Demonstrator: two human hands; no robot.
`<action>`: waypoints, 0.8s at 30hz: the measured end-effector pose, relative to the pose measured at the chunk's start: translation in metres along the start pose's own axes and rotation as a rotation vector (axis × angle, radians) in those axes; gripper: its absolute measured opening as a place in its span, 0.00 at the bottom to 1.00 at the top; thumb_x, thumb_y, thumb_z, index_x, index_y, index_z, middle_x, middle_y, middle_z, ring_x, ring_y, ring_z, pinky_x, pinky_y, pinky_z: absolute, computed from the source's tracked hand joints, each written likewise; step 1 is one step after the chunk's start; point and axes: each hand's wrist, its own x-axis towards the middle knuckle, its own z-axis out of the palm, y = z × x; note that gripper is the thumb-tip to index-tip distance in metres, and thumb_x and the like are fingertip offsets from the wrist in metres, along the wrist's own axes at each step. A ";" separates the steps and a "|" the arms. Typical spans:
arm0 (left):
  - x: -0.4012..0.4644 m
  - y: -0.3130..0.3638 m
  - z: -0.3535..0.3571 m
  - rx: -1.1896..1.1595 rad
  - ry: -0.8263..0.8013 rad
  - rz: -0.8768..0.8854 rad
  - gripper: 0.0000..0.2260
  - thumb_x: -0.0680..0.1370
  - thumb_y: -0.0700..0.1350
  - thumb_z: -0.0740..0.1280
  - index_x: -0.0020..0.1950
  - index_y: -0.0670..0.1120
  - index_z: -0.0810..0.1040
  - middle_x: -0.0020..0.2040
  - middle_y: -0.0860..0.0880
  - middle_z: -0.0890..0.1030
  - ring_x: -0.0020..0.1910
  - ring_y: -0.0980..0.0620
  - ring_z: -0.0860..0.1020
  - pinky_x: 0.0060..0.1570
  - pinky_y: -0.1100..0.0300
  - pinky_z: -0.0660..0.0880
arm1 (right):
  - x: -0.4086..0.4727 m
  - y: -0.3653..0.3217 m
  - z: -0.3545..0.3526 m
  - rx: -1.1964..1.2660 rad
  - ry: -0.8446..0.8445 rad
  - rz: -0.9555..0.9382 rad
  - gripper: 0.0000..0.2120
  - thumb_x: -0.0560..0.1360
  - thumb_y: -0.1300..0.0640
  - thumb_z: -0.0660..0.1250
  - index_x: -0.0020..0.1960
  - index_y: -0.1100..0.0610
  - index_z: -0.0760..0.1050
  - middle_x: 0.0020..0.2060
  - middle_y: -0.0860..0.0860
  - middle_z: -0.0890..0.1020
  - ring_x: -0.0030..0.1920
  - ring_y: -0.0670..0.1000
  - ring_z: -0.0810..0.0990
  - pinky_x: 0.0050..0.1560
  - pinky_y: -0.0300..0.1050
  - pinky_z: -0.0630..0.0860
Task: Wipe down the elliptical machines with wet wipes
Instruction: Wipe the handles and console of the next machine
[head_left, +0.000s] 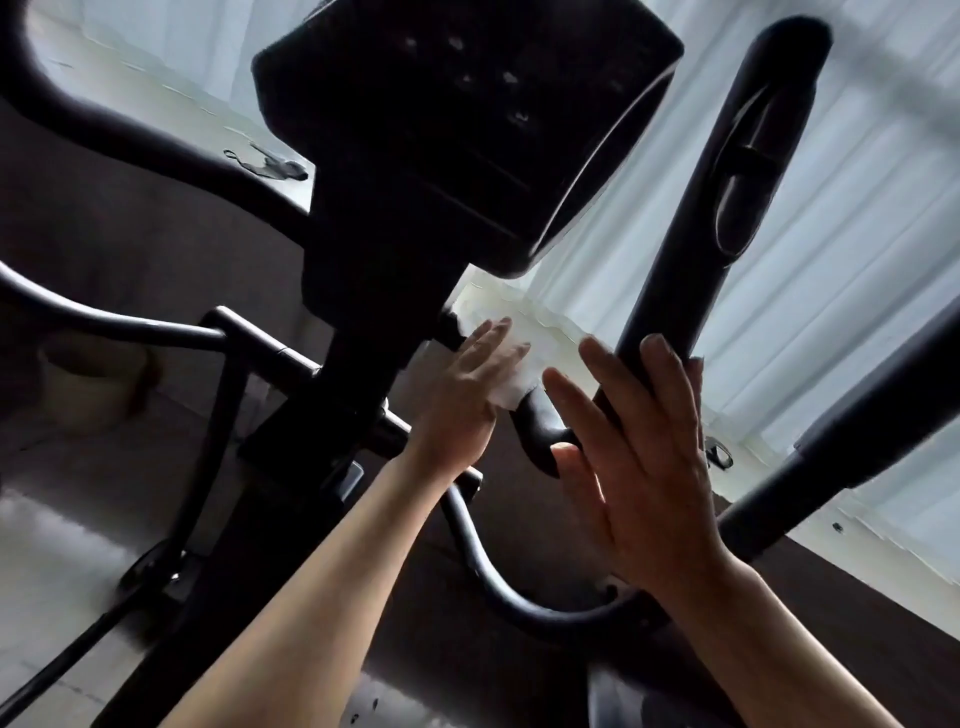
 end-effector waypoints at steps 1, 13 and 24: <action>0.000 -0.003 0.006 -0.107 -0.052 -0.053 0.20 0.74 0.27 0.64 0.64 0.39 0.79 0.67 0.39 0.76 0.72 0.40 0.69 0.74 0.52 0.62 | 0.000 0.002 0.000 0.003 0.002 -0.008 0.17 0.82 0.53 0.54 0.70 0.55 0.67 0.71 0.53 0.66 0.79 0.49 0.45 0.77 0.54 0.45; -0.018 0.022 0.005 -0.685 -0.160 -0.374 0.22 0.81 0.51 0.57 0.59 0.37 0.81 0.63 0.43 0.80 0.72 0.49 0.70 0.74 0.58 0.61 | -0.001 0.003 0.009 0.099 0.082 -0.005 0.16 0.80 0.54 0.56 0.65 0.56 0.71 0.69 0.55 0.68 0.79 0.49 0.47 0.76 0.58 0.51; -0.019 0.042 -0.009 -0.733 -0.254 -0.436 0.22 0.80 0.60 0.56 0.69 0.52 0.74 0.72 0.53 0.72 0.76 0.58 0.62 0.76 0.50 0.58 | 0.000 0.004 -0.004 0.096 -0.012 -0.015 0.16 0.82 0.52 0.55 0.66 0.57 0.70 0.70 0.54 0.67 0.79 0.49 0.47 0.77 0.55 0.46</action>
